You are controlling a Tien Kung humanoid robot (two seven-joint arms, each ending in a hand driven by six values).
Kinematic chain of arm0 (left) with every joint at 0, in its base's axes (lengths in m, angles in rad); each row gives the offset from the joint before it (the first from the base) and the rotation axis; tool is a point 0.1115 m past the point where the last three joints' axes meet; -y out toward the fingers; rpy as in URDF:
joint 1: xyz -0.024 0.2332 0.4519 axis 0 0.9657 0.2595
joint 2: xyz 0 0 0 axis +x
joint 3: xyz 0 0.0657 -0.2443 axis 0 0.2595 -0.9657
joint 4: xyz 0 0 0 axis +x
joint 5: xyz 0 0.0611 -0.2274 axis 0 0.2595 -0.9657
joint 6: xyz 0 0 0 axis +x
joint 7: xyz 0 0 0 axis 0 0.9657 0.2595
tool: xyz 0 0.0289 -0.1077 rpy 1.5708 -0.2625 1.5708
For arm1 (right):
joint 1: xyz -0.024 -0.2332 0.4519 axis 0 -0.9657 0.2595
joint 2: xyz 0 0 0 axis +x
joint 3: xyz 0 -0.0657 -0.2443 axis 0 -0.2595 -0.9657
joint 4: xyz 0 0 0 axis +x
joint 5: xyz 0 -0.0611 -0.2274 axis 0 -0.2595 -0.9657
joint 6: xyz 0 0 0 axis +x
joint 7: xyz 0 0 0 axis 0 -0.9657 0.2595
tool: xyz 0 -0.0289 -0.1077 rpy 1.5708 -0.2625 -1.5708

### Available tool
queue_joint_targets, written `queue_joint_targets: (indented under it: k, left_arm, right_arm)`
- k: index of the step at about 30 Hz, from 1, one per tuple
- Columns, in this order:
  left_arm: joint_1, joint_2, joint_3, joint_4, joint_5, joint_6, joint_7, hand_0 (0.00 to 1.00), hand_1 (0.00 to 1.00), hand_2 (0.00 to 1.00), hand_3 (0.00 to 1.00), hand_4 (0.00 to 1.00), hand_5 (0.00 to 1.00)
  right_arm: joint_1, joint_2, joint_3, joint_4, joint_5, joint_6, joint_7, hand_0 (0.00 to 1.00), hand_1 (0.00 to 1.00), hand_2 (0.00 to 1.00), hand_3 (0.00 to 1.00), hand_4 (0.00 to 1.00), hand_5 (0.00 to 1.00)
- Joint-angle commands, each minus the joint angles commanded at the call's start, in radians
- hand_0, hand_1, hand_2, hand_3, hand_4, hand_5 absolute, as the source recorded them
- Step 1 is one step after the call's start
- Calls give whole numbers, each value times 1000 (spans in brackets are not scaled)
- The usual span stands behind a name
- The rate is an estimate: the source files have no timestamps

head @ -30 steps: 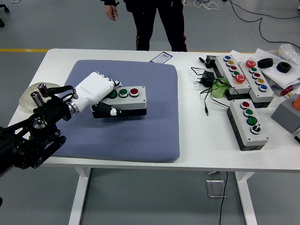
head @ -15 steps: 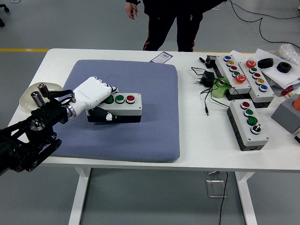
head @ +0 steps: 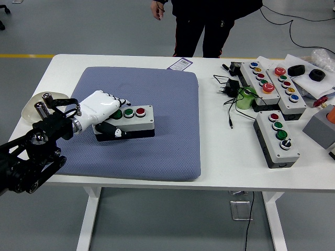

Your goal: Pick up the button,place it on the desk,press the button,press the button

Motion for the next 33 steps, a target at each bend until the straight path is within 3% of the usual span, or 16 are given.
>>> queue_joint_targets:
  k: [2, 3, 7, 9, 10, 13, 14, 15, 18, 21, 22, 23, 26, 27, 33]
  left_arm:
    - [6, 2, -24, -28, -4, -26, 3, 829, 901, 998, 998, 998, 638]
    - [11, 6, -41, -50, -6, -46, 3, 937, 973, 998, 998, 998, 694]
    - [35, 17, -105, -138, -35, -93, 5, 937, 973, 998, 998, 998, 694]
    - [55, 22, -147, -196, -57, -85, 11, 937, 973, 998, 998, 998, 694]
    - [63, 24, -161, -221, -65, -73, 14, 862, 891, 973, 985, 998, 867]
    - [90, 35, -209, -325, -105, -8, 19, 862, 891, 973, 985, 998, 867]
    - [97, 39, -222, -356, -117, -5, 27, 862, 891, 973, 985, 998, 867]
    - [103, 43, -231, -398, -132, -5, 39, 170, 93, 182, 880, 998, 998]
    - [113, 54, -244, -473, -168, -34, 82, 170, 93, 182, 880, 998, 998]
    - [121, 68, -235, -537, -245, -69, 172, 170, 93, 182, 880, 998, 998]
    - [122, 70, -233, -546, -265, -80, 194, 2, 2, 2, 682, 980, 998]
    - [125, 74, -228, -559, -287, -116, 235, 2, 2, 2, 682, 980, 998]
    - [128, 78, -222, -565, -305, -174, 291, 2, 2, 2, 682, 980, 998]
    - [129, 79, -220, -564, -309, -194, 305, 2, 2, 2, 689, 936, 998]
    - [130, 76, -209, -551, -304, -290, 356, 2, 2, 2, 689, 936, 998]
  right_arm:
    - [0, 0, 2, 0, -2, 0, 0, 746, 682, 703, 576, 180, 111]
    - [1, 0, 2, 0, -3, 0, 0, 746, 682, 703, 576, 180, 110]
    - [1, 0, 3, 0, -2, 1, 0, 746, 682, 703, 576, 180, 110]
    - [1, 0, 4, 0, -4, 1, 0, 746, 682, 703, 576, 180, 110]
    - [1, 0, 4, 0, -4, 1, 0, 745, 682, 703, 576, 180, 111]
    - [1, -1, 4, 0, -3, 1, 0, 745, 682, 703, 576, 180, 111]
    - [1, -1, 7, 0, -5, 1, 0, 745, 682, 703, 576, 180, 111]
    - [1, -1, 8, 0, -7, 1, 0, 745, 682, 702, 576, 180, 111]
    - [0, -1, 9, 0, -7, 1, 0, 745, 682, 702, 576, 180, 111]
    - [0, -1, 10, 0, -9, 2, -1, 745, 682, 702, 576, 180, 111]
    - [0, 0, 10, 0, -9, 2, -1, 745, 682, 702, 576, 180, 111]
    - [-2, 0, 10, 0, -7, 1, -1, 745, 682, 702, 576, 180, 111]
    - [-2, 0, 12, 0, -10, 1, -1, 745, 682, 702, 576, 180, 111]
    - [-3, 0, 14, 0, -12, 1, -2, 745, 682, 703, 576, 180, 111]
    - [-4, 1, 13, 0, -12, 1, -2, 745, 682, 703, 576, 180, 111]
